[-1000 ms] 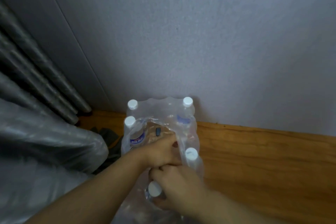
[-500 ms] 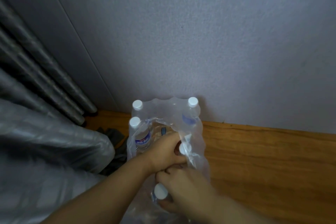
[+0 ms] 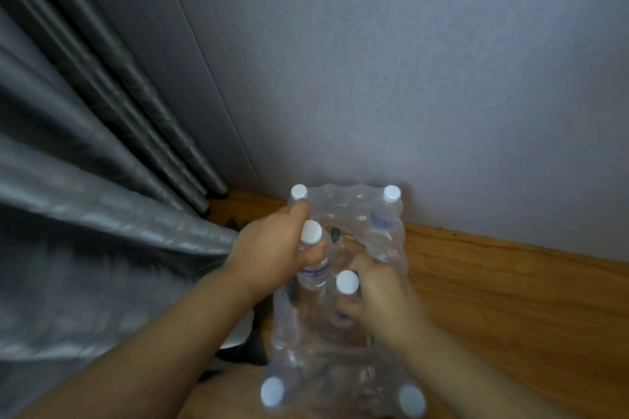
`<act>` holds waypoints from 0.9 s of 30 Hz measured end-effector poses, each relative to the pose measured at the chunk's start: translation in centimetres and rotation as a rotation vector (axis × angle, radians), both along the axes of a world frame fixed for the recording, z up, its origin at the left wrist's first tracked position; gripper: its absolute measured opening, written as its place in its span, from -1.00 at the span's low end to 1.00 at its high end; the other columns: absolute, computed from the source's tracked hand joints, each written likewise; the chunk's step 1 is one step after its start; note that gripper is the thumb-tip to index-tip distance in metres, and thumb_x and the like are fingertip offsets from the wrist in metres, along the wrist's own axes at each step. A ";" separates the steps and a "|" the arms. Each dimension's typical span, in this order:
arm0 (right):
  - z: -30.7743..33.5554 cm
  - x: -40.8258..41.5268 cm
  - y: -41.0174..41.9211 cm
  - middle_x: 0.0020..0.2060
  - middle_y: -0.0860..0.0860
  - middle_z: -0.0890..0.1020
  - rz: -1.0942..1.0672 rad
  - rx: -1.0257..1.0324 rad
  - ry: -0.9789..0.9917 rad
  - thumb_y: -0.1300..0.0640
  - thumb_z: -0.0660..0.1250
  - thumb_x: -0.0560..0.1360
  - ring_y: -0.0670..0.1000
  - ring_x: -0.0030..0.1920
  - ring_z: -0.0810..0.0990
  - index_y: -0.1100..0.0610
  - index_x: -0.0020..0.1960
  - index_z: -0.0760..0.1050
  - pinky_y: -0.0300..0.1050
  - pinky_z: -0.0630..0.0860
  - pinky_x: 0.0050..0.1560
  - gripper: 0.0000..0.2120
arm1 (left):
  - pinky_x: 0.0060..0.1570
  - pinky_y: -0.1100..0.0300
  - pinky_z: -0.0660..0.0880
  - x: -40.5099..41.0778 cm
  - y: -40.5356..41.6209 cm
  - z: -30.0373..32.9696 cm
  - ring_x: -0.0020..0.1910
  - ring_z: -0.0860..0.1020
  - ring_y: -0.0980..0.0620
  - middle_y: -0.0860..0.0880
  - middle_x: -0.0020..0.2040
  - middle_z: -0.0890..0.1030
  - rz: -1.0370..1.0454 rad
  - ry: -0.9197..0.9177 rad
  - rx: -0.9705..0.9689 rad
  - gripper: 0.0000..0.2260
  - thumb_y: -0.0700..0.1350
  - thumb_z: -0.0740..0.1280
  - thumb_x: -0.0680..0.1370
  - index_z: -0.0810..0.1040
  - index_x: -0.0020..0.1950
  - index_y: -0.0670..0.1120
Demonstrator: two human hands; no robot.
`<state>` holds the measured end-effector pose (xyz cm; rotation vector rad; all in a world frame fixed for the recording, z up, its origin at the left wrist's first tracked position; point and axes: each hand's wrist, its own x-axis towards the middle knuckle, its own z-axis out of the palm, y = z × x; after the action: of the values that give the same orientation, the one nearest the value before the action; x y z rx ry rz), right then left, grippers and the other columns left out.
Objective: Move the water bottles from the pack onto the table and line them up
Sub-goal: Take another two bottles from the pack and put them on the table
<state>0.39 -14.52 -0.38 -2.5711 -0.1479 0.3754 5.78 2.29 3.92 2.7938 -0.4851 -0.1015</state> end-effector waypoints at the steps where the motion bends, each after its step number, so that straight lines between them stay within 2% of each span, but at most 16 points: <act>1: 1.5 0.3 -0.1 -0.08 0.03 0.59 -0.026 0.009 -0.020 -0.01 0.37 0.43 0.01 -0.15 0.52 0.08 0.00 0.38 -0.28 0.26 -0.38 -0.74 | -0.25 0.08 0.45 -0.1 0.4 1.7 -0.16 0.54 -0.01 0.04 -0.11 0.53 0.036 -0.008 -0.019 -0.72 0.13 0.31 0.50 0.31 0.00 0.01; 3: 5.0 0.9 -0.1 -0.16 -0.01 0.53 -0.062 0.002 -0.076 -0.03 0.40 0.41 -0.01 -0.20 0.44 0.06 -0.05 0.38 -0.35 0.12 -0.43 -0.74 | -0.29 0.14 0.35 -0.4 1.0 5.5 -0.20 0.50 0.02 0.08 -0.17 0.46 0.105 -0.016 -0.050 -0.72 0.13 0.33 0.49 0.27 -0.04 0.04; 6: 11.1 1.8 0.5 -0.19 0.02 0.57 -0.098 -0.018 -0.145 -0.05 0.42 0.38 0.08 -0.19 0.53 0.11 -0.07 0.45 -0.17 0.22 -0.36 -0.71 | -0.29 0.15 0.33 -0.8 1.9 11.7 -0.20 0.51 0.00 0.07 -0.14 0.49 0.163 -0.018 -0.088 -0.73 0.13 0.34 0.48 0.31 -0.05 0.04; 8: 15.9 2.1 0.9 -0.23 0.03 0.58 -0.112 0.001 -0.168 -0.05 0.44 0.36 0.11 -0.21 0.55 0.11 -0.12 0.43 -0.16 0.23 -0.36 -0.71 | -0.29 0.15 0.37 -1.3 2.7 16.1 -0.19 0.53 0.00 0.07 -0.14 0.51 0.184 -0.024 -0.090 -0.73 0.15 0.33 0.47 0.34 -0.03 0.03; 11: 23.8 1.9 1.5 -0.29 -0.04 0.49 -0.103 0.041 -0.147 -0.06 0.43 0.37 0.03 -0.29 0.45 0.03 -0.16 0.35 -0.27 0.16 -0.44 -0.71 | -0.23 0.11 0.46 -2.5 4.2 23.6 -0.15 0.54 -0.01 0.06 -0.11 0.54 0.188 -0.005 -0.062 -0.71 0.16 0.34 0.47 0.37 0.02 0.02; 13: 29.3 1.5 2.0 -0.28 -0.04 0.50 -0.082 0.032 -0.136 -0.07 0.43 0.37 0.02 -0.27 0.44 0.01 -0.16 0.33 -0.21 0.20 -0.41 -0.71 | -0.20 0.09 0.47 -3.6 5.2 28.7 -0.15 0.54 -0.01 0.04 -0.12 0.55 0.208 0.008 -0.064 -0.72 0.14 0.34 0.47 0.38 0.02 0.01; 15: 34.8 1.0 2.7 -0.28 -0.07 0.48 -0.048 0.016 -0.141 -0.11 0.42 0.37 0.01 -0.26 0.43 -0.01 -0.16 0.32 -0.19 0.24 -0.37 -0.70 | -0.20 0.10 0.48 -4.9 6.4 33.5 -0.17 0.54 0.00 0.04 -0.16 0.54 0.243 0.007 -0.072 -0.74 0.13 0.34 0.46 0.39 -0.01 0.02; 18: 42.6 -0.2 3.5 -0.28 -0.06 0.51 0.027 0.017 -0.174 -0.13 0.40 0.37 -0.02 -0.27 0.46 -0.01 -0.16 0.36 -0.26 0.24 -0.42 -0.72 | -0.25 0.12 0.49 -7.7 8.0 40.1 -0.23 0.52 0.05 0.07 -0.22 0.52 0.295 -0.019 -0.081 -0.78 0.12 0.34 0.43 0.38 -0.07 0.06; 21: 49.4 -1.7 4.3 -0.25 -0.02 0.57 0.102 0.085 -0.218 -0.07 0.41 0.35 0.00 -0.24 0.52 0.03 -0.15 0.43 -0.14 0.38 -0.33 -0.77 | -0.32 0.24 0.37 -11.0 9.1 46.5 -0.25 0.48 0.08 0.07 -0.25 0.47 0.377 -0.034 -0.090 -0.81 0.10 0.33 0.45 0.34 -0.08 0.09; 24: 55.1 -3.5 5.3 -0.25 -0.03 0.58 0.177 0.134 -0.231 -0.02 0.42 0.33 -0.01 -0.22 0.54 0.03 -0.14 0.47 -0.10 0.44 -0.28 -0.80 | -0.36 0.36 0.27 -15.2 10.1 51.9 -0.24 0.46 0.14 0.08 -0.21 0.47 0.488 -0.063 -0.107 -0.81 0.09 0.32 0.47 0.33 -0.06 0.10; 27: 59.9 -5.6 6.3 -0.26 -0.05 0.59 0.268 0.166 -0.233 0.01 0.43 0.31 -0.02 -0.23 0.55 0.01 -0.14 0.48 -0.08 0.47 -0.26 -0.81 | -0.33 0.29 0.36 -20.4 11.0 55.8 -0.25 0.47 0.14 0.08 -0.22 0.48 0.652 -0.102 -0.128 -0.80 0.12 0.31 0.46 0.33 -0.08 0.10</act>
<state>-5.17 -8.20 59.48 -2.4267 -0.5873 0.1509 -14.65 13.25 59.74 2.6877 0.3951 0.2077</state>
